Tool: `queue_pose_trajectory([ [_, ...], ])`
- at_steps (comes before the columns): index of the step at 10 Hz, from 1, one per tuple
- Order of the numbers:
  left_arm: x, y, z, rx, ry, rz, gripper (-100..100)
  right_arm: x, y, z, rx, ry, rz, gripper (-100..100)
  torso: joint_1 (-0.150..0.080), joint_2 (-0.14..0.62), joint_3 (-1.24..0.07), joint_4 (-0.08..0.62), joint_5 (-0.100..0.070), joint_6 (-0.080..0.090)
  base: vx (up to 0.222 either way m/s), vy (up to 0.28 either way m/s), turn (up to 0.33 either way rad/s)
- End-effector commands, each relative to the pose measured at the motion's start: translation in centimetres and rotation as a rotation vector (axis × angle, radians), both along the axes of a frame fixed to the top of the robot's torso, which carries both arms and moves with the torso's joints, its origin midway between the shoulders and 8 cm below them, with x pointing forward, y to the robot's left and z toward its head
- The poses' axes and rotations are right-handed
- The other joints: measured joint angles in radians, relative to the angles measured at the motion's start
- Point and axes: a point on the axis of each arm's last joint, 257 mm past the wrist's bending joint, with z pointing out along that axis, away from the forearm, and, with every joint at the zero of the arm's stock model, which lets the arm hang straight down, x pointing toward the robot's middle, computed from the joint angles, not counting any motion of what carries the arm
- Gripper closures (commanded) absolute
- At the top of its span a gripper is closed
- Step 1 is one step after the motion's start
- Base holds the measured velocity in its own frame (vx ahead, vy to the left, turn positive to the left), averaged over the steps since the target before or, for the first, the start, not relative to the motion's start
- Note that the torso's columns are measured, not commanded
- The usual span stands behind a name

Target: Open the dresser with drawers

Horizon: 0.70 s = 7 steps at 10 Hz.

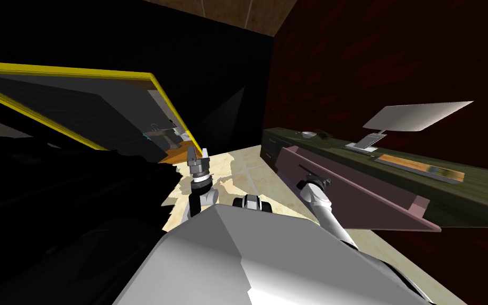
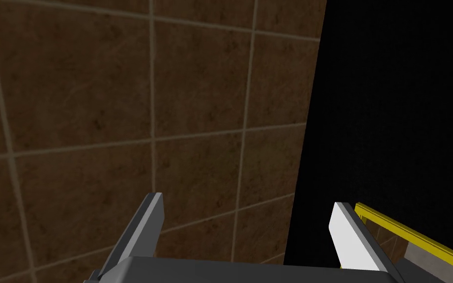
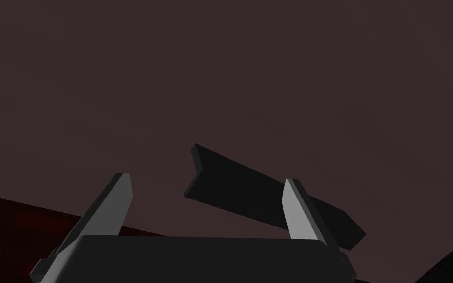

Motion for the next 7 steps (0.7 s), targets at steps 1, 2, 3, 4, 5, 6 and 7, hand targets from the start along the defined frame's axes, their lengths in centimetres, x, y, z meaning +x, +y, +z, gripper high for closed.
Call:
queue_pose_trajectory([
  [1,0.0,0.0,0.0,0.0,0.0,0.0,0,2.0,2.1,1.1,0.001,-0.016,0.056,-100,0.0,0.001,0.001,0.0,0.0,-0.001,0.081,0.016,-0.286],
  [2,0.0,0.0,0.0,0.0,0.0,0.0,0,2.5,2.8,0.9,-0.001,-0.003,0.087,-100,0.0,0.001,0.001,0.001,0.0,0.0,0.064,0.014,-0.162],
  [3,0.0,0.0,0.0,0.0,0.0,0.0,0,2.6,2.9,0.9,-0.015,0.014,0.093,-100,-0.001,0.003,0.002,0.001,0.0,-0.001,0.025,-0.001,0.003],
  [4,0.0,0.0,0.0,0.0,0.0,0.0,0,3.7,4.2,2.1,-0.005,-0.023,0.119,-100,-0.001,0.005,0.003,0.001,0.0,-0.001,0.041,-0.001,-0.261],
  [5,0.0,0.0,0.0,0.0,0.0,0.0,0,4.0,4.7,1.9,-0.014,-0.007,0.137,-100,-0.001,0.003,0.002,0.001,0.0,0.0,0.048,0.01,-0.226],
  [6,0.0,0.0,0.0,0.0,0.0,0.0,0,4.0,4.7,1.9,-0.026,0.007,0.139,-100,0.0,0.002,0.001,0.0,0.0,-0.001,0.026,0.007,-0.014],
  [7,0.0,0.0,0.0,0.0,0.0,0.0,0,4.0,4.7,1.9,-0.027,0.008,0.139,-100,0.0,0.002,0.001,0.001,0.0,-0.001,0.006,0.0,0.031],
])
